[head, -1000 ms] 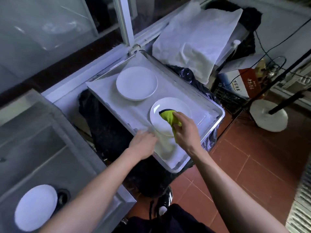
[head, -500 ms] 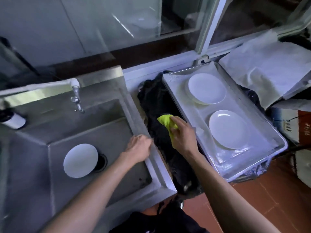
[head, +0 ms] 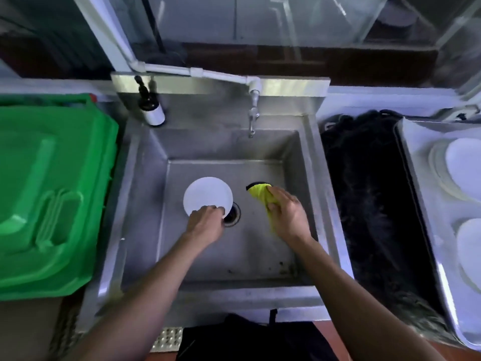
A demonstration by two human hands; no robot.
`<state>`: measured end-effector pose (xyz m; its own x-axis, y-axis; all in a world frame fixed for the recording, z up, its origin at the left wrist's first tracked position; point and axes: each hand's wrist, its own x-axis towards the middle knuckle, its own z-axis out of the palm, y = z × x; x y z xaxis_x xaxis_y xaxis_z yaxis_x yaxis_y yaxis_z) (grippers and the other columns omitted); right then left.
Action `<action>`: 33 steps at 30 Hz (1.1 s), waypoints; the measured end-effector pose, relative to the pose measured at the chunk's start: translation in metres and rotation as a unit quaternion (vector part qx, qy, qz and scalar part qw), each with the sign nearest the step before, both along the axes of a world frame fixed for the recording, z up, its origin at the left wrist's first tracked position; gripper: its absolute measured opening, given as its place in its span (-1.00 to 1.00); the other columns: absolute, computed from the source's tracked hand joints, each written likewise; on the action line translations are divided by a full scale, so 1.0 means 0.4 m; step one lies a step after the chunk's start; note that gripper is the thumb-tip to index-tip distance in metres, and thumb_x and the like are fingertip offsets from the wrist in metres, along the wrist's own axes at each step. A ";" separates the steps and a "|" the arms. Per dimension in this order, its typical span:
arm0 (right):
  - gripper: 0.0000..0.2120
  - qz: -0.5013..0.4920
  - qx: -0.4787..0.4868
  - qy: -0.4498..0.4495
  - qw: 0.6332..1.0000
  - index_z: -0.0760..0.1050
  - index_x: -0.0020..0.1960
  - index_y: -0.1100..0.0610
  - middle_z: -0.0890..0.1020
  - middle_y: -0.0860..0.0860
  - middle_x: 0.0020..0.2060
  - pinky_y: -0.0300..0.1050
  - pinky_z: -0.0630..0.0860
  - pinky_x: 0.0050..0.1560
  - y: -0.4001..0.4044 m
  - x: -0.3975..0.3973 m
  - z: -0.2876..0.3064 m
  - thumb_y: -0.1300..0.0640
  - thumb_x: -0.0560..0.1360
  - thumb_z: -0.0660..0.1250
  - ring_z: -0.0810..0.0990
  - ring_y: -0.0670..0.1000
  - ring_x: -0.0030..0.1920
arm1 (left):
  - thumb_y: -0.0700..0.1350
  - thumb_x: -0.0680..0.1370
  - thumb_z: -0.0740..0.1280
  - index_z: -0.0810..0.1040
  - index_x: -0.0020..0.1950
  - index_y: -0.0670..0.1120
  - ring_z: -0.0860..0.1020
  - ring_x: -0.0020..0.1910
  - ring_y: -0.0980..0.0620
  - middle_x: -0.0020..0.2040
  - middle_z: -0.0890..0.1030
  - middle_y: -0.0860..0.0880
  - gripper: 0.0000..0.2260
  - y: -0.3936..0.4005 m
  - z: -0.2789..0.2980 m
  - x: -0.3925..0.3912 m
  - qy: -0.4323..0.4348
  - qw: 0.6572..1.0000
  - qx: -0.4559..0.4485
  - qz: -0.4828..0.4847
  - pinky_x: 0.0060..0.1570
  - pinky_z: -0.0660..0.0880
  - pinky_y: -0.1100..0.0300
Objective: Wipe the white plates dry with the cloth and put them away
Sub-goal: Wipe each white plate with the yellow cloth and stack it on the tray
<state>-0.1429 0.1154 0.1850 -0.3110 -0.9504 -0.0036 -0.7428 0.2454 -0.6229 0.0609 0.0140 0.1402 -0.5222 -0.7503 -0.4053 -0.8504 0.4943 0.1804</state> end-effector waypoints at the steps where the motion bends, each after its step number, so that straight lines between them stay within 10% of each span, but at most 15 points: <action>1: -0.55 0.021 0.010 0.005 1.000 0.49 0.40 0.12 0.59 0.06 0.30 0.21 0.56 0.06 -0.018 0.028 -0.006 0.20 0.52 0.21 0.58 0.31 0.11 | -0.11 0.60 0.23 0.58 0.29 -0.03 0.59 0.17 -0.20 0.21 0.64 -0.10 -0.71 -0.011 -0.010 0.031 0.005 1.000 0.008 0.016 0.04 0.55 -0.02; 20: -0.57 0.107 0.077 -0.038 0.991 0.50 0.39 0.16 0.60 0.09 0.30 0.18 0.55 0.18 -0.265 0.168 -0.361 0.30 0.53 0.28 0.56 0.27 0.22 | -0.15 0.64 0.23 0.60 0.34 -0.07 0.61 0.15 -0.15 0.22 0.67 -0.09 -0.70 -0.123 -0.314 0.223 0.110 0.966 0.037 0.231 0.14 0.54 0.04; 25: -0.58 0.122 0.068 -0.051 0.989 0.52 0.35 0.15 0.63 0.08 0.22 0.17 0.58 0.11 -0.321 0.158 -0.457 0.31 0.50 0.27 0.59 0.25 0.15 | -0.11 0.64 0.28 0.51 0.45 -0.05 0.55 0.32 -0.17 0.35 0.61 -0.10 -0.64 -0.177 -0.431 0.219 0.137 0.931 0.073 0.329 0.29 0.52 -0.07; 33: -0.59 0.123 0.037 -0.064 0.990 0.53 0.25 0.00 0.65 -0.04 0.13 0.11 0.59 0.01 -0.376 0.155 -0.578 0.30 0.45 0.31 0.59 0.19 0.06 | -0.10 0.55 0.44 0.57 0.32 -0.18 0.62 0.14 -0.13 0.18 0.68 -0.13 -0.64 -0.236 -0.596 0.201 0.212 0.841 0.096 0.489 -0.01 0.44 0.14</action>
<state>-0.0809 -0.0350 -0.0460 -0.0621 -0.9930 -0.1003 -0.7021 0.1149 -0.7028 0.1411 -0.0802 -0.0982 0.1777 -0.8473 -0.5006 -0.6731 -0.4757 0.5662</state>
